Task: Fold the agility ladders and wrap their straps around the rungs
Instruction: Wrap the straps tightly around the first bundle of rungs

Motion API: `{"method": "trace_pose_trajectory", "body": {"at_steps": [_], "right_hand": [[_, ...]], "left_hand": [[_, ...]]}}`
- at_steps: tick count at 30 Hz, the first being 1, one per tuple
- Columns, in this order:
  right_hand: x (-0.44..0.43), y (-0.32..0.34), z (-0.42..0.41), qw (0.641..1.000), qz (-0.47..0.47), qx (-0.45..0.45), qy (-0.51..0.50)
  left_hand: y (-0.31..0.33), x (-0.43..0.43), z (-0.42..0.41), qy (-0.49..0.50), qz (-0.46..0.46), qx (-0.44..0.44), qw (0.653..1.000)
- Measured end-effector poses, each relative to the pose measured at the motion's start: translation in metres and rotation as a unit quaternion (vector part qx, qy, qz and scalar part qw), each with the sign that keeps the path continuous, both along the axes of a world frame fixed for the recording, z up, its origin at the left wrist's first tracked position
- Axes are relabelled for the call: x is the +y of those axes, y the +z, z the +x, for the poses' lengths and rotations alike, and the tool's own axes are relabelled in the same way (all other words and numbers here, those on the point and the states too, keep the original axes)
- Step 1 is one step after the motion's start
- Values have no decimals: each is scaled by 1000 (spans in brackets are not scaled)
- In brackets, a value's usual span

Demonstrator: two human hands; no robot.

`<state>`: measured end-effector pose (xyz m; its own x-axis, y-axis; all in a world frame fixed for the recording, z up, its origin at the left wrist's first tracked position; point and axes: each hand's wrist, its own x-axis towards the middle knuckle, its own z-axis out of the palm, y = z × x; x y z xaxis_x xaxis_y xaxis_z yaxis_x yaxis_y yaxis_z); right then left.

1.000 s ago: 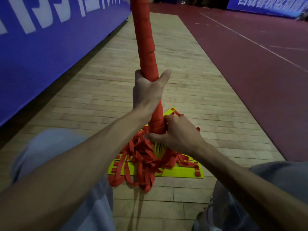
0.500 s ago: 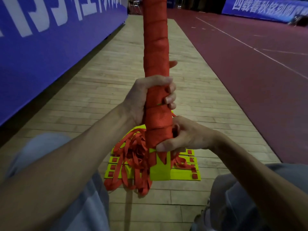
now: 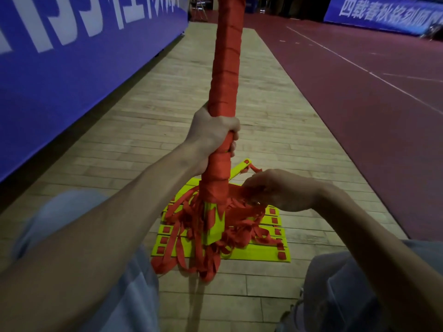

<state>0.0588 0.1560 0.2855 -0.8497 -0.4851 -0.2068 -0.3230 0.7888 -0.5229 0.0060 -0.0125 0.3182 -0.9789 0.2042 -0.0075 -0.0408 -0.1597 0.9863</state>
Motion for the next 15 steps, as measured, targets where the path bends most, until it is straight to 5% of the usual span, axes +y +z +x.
{"method": "trace_pose_trajectory", "body": {"at_steps": [8,15], "right_hand": [[-38,8,9,978,-151,-8,-142],[-55,-1,23,981,-31,114,-156]], "left_hand": [[-8,4,-3,112,-53,76,989],[-11,10,5,73,-41,59,995]]}}
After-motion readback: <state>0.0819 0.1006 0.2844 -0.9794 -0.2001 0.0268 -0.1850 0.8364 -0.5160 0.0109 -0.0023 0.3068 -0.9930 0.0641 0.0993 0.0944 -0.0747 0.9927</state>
